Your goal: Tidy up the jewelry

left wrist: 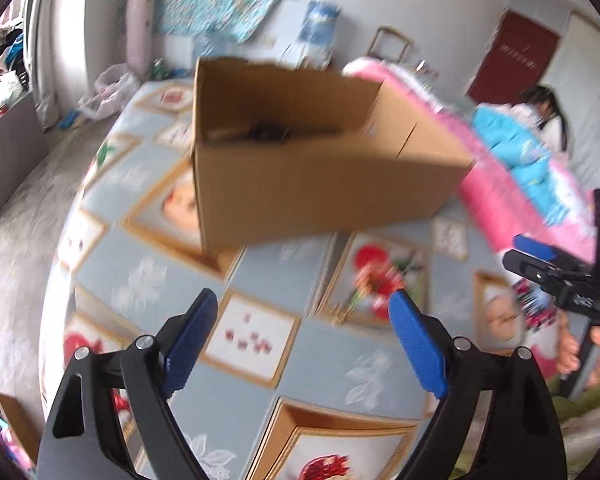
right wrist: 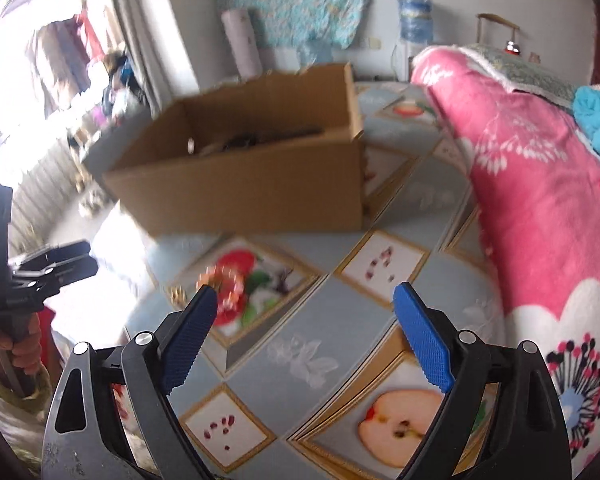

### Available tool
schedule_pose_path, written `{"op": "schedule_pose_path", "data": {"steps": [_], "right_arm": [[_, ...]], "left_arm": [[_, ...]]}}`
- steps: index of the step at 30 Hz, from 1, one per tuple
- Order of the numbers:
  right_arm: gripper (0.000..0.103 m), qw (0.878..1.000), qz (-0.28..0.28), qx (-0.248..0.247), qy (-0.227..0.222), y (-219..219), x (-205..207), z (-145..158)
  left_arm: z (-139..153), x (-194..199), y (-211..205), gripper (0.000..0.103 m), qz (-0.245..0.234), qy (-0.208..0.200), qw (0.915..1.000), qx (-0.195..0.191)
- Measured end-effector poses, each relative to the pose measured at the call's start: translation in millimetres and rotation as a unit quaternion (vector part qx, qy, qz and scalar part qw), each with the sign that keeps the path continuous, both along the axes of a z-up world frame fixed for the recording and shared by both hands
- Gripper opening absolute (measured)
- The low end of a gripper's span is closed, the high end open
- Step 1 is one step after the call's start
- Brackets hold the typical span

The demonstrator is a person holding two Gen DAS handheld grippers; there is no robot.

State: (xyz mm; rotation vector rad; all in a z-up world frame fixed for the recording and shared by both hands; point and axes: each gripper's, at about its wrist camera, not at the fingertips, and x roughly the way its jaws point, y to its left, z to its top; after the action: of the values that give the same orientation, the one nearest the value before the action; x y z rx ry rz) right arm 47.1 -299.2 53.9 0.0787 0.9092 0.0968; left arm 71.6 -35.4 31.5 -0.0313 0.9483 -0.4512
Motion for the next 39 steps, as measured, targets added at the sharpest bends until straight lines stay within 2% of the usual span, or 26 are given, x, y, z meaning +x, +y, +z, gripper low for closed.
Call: {"op": "schedule_pose_path", "data": {"steps": [6, 8, 9, 11, 14, 18, 21, 24, 25, 28, 31, 35, 39], "right_arm": [[0.084, 0.997, 0.059, 0.035, 0.024, 36, 5, -26], [0.07, 0.996, 0.077, 0.03, 0.027, 48, 4, -30], [0.068, 0.995, 0.086, 0.028, 0.029, 53, 7, -32], [0.055, 0.994, 0.102, 0.021, 0.032, 62, 10, -35], [0.043, 0.991, 0.129, 0.009, 0.039, 75, 22, -41], [0.034, 0.986, 0.162, -0.01, 0.051, 90, 35, -50], [0.028, 0.979, 0.189, -0.043, 0.056, 107, 41, -56], [0.016, 0.971, 0.209, -0.094, 0.066, 119, 41, -66], [0.009, 0.969, 0.212, -0.108, 0.069, 122, 41, -70], [0.007, 0.967, 0.216, -0.115, 0.068, 124, 40, -72], [0.007, 0.972, 0.199, -0.111, 0.05, 116, 38, -66], [0.007, 0.981, 0.16, -0.106, 0.027, 92, 34, -45], [0.007, 0.986, 0.116, -0.117, 0.028, 65, 31, -43]], "left_arm": [[-36, -13, -18, 0.085, -0.011, -0.036, 0.998, 0.051], [-44, -14, -22, 0.085, -0.019, -0.042, 0.9972, 0.059], [-47, -15, -26, 0.084, -0.026, -0.044, 0.9969, 0.06], [-50, -19, -31, 0.078, -0.039, -0.048, 0.9961, 0.062], [-58, -20, -42, 0.066, -0.058, -0.057, 0.9938, 0.075], [-63, -20, -46, 0.055, -0.081, -0.064, 0.9919, 0.075], [-65, -20, -47, 0.049, -0.09, -0.064, 0.9915, 0.069], [-66, -18, -47, 0.043, -0.096, -0.059, 0.992, 0.058], [-68, -17, -47, 0.043, -0.097, -0.056, 0.992, 0.056], [-69, -16, -49, 0.042, -0.098, -0.052, 0.9923, 0.055], [-69, -16, -49, 0.042, -0.097, -0.054, 0.9924, 0.053], [-70, -16, -51, 0.042, -0.097, -0.054, 0.9924, 0.054], [-70, -17, -53, 0.042, -0.097, -0.054, 0.9923, 0.056]]}}
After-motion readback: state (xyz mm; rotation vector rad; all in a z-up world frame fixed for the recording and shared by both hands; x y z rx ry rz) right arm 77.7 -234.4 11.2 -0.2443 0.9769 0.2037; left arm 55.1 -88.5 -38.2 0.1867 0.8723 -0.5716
